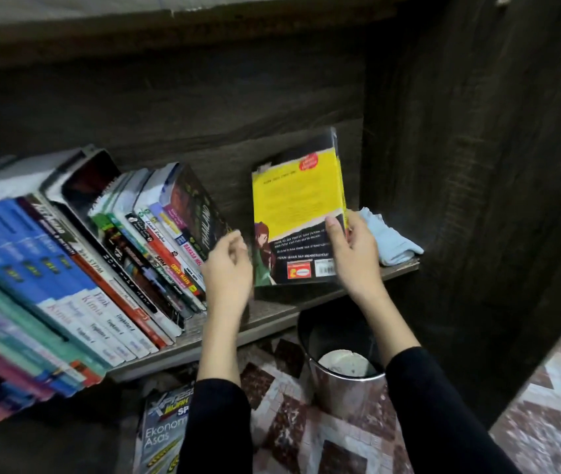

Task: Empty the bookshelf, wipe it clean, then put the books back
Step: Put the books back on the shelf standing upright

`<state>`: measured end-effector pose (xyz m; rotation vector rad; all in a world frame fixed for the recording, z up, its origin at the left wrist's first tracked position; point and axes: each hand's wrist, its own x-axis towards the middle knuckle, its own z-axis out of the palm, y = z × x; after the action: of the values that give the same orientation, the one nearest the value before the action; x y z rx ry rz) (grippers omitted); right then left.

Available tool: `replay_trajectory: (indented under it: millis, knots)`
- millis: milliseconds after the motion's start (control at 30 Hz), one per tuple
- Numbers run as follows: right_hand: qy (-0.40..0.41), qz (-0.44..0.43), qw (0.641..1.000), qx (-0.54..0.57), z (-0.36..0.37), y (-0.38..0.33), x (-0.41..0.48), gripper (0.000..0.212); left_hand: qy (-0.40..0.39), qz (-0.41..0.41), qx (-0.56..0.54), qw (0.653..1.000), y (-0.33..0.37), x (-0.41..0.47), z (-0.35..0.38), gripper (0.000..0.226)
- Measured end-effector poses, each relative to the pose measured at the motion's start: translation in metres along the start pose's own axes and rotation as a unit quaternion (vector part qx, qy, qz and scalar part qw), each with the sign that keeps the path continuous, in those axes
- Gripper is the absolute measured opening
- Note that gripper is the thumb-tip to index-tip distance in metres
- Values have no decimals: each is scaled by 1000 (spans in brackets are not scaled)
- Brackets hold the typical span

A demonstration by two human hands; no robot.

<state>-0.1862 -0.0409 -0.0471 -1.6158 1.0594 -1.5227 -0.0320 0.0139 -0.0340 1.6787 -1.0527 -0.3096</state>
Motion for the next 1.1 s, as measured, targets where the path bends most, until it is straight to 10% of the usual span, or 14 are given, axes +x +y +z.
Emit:
replay_trajectory:
  millis: [167, 467, 733, 967, 1100]
  knots:
    - [87, -147, 980, -103, 52, -14, -34, 32, 130, 134, -90, 978, 42, 2, -36, 31]
    - [-2, -288, 940, -182, 118, 12, -67, 36, 80, 169, 48, 981, 24, 1, -48, 73]
    - [-220, -50, 972, -58, 138, 20, -55, 62, 105, 200, 156, 961, -3, 15, -61, 67]
    - [-245, 125, 934, 226, 140, 27, -39, 67, 123, 234, 277, 924, -15, 26, -64, 73]
    - [-273, 164, 926, 202, 119, 42, -25, 71, 131, 233, 263, 927, -17, 30, -70, 74]
